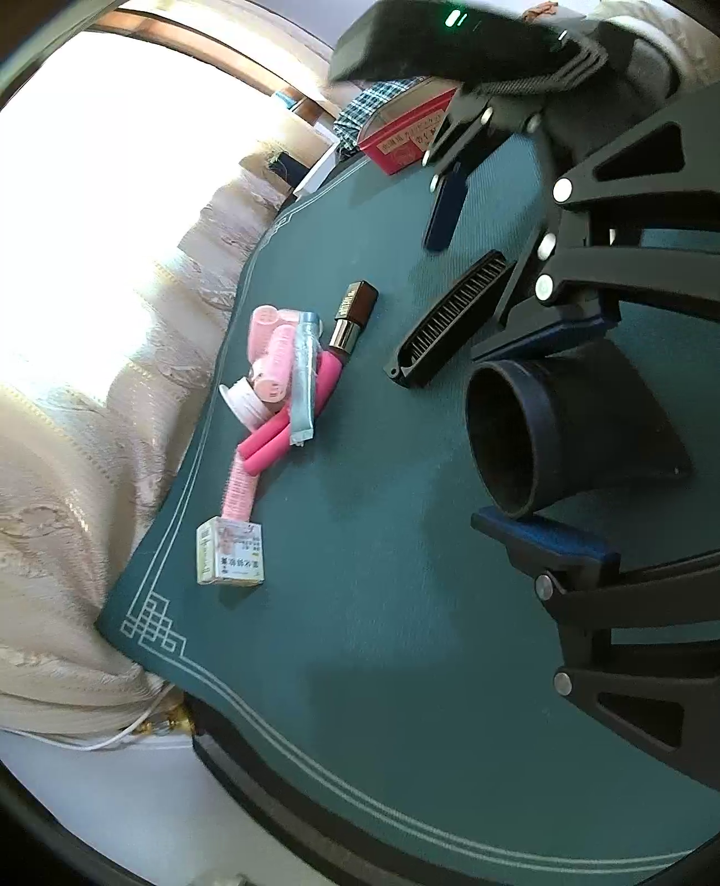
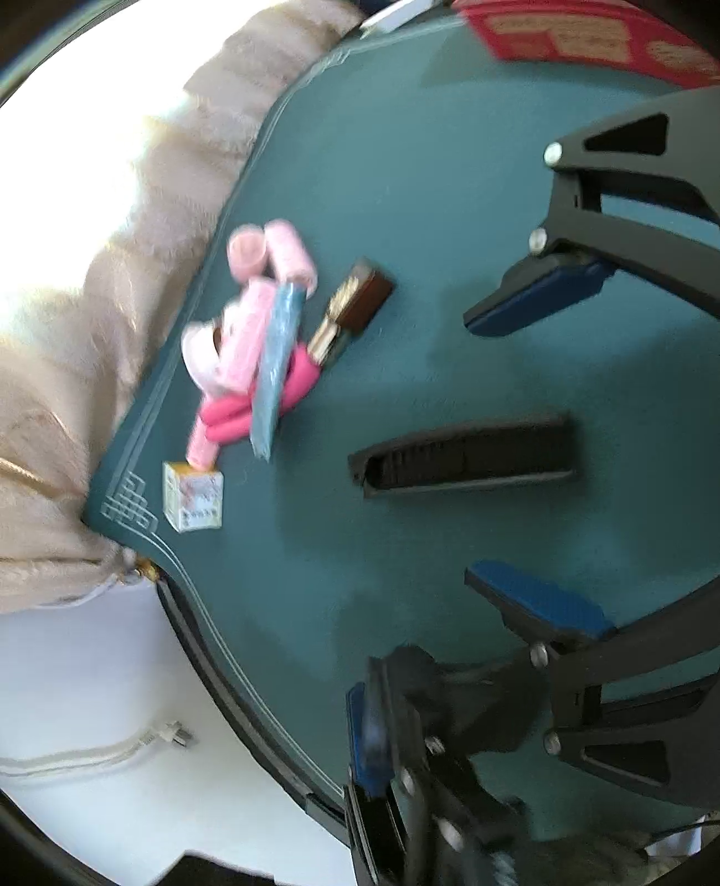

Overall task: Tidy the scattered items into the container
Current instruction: 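Grasp the black comb with the right gripper and lift it, then carry the hair dryer with the left gripper while the right gripper carries the comb to the tin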

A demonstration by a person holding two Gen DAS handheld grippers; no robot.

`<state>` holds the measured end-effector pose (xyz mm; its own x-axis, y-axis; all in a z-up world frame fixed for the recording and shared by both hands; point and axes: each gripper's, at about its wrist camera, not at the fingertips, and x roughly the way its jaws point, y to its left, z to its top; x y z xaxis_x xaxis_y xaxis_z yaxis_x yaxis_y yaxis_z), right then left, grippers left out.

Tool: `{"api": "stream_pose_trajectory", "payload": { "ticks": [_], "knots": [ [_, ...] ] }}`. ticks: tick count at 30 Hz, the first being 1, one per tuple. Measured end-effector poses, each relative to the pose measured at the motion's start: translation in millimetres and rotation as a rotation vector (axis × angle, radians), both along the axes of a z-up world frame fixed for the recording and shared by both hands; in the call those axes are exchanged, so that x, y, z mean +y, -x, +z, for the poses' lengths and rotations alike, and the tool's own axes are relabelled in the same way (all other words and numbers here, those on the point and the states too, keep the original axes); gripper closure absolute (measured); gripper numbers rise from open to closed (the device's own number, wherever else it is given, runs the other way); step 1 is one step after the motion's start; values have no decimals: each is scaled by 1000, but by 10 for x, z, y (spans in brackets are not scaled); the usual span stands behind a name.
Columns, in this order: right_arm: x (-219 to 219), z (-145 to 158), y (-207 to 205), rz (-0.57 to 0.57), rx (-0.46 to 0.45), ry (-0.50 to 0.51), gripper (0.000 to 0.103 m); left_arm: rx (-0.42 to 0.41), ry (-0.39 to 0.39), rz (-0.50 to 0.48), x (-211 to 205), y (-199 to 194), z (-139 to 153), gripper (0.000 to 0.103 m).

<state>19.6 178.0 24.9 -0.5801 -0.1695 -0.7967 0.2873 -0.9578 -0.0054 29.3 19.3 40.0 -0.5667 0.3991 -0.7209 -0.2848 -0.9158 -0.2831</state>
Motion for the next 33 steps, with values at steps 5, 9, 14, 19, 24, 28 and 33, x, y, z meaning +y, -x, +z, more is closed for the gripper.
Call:
{"api": "stream_pose_trajectory", "payload": {
  "ticks": [5, 9, 14, 19, 24, 28, 33],
  "knots": [
    [-58, -28, 22, 3, 9, 6, 74, -10, 6, 7, -2, -43, -27, 49],
    [23, -43, -103, -22, 16, 27, 74, -45, -9, 16, 27, -55, -109, 49],
    [187, -17, -258, -68, 23, 78, 74, -76, -2, 17, 92, -63, -223, 47],
    [347, 143, -441, -97, 71, 138, 74, -66, -12, 20, 156, -120, -195, 48],
    [571, 356, -632, -143, 142, 190, 74, 7, 5, -5, 318, -224, 20, 49],
    [811, 533, -799, -197, 204, 227, 74, 56, 17, -25, 461, -293, 186, 52],
    [1176, 726, -1045, -276, 285, 262, 74, 92, 34, -64, 713, -372, 345, 52]
  ]
}}
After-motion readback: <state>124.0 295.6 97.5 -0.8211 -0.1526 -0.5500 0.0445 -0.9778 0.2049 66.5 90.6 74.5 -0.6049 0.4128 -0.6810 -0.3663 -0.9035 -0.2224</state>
